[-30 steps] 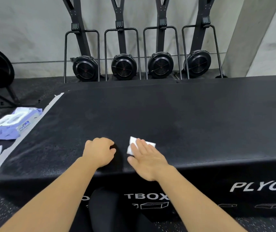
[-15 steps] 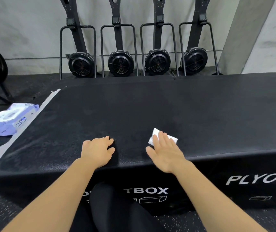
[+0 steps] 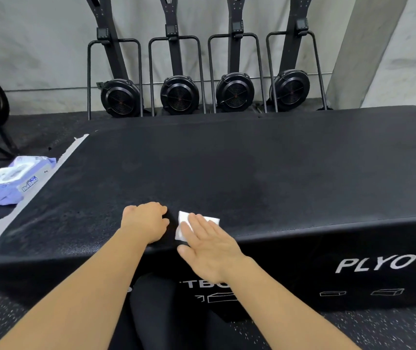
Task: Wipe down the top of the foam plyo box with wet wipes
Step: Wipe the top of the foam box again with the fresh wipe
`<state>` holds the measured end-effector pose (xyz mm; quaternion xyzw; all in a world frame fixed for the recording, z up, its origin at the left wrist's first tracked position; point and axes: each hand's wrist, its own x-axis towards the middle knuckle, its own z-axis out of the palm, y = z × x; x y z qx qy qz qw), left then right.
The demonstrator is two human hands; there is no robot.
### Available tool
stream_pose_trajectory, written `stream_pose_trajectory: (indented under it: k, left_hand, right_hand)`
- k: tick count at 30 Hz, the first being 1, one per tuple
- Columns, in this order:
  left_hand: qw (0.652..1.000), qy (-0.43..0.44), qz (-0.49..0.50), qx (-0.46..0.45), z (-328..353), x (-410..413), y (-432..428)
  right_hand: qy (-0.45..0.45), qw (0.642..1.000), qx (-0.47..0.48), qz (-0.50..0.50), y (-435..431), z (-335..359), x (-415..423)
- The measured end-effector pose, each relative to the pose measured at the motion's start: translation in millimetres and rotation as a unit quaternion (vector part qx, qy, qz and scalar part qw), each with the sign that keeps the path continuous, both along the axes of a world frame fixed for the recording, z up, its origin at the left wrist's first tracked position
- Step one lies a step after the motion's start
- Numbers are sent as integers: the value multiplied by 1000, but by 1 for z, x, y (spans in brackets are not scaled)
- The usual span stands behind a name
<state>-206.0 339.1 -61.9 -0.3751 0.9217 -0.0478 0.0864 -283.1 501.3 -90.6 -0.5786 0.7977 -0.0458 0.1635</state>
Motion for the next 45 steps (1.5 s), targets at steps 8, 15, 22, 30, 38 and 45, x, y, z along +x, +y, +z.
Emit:
stream_pose_trajectory:
  k: [8,15,22,30,38,45]
  left_hand:
    - [1000,-2,12,7,-1,1,5]
    - [1000,-24,-1,-18,-6,4,10]
    - [999,21,-7,-24,-9,5,14]
    - [996,70,-7,-58,0,-11,25]
    - [999,34,-24,12,4,-49,44]
    - [999,28,-40,23,3,-79,61]
  right_hand:
    - [51,994,-32,-94,69,-1,-70]
    - [28,990,-32,-136,53,-7,-45]
    - [33,998,-23,-49,6,-16,20]
    - [23,998,-61,-2,22,-14,-5]
    - [93,980,-97,-144,121,-19,-107]
    - [101,958,-75,-259,164,-8,-155]
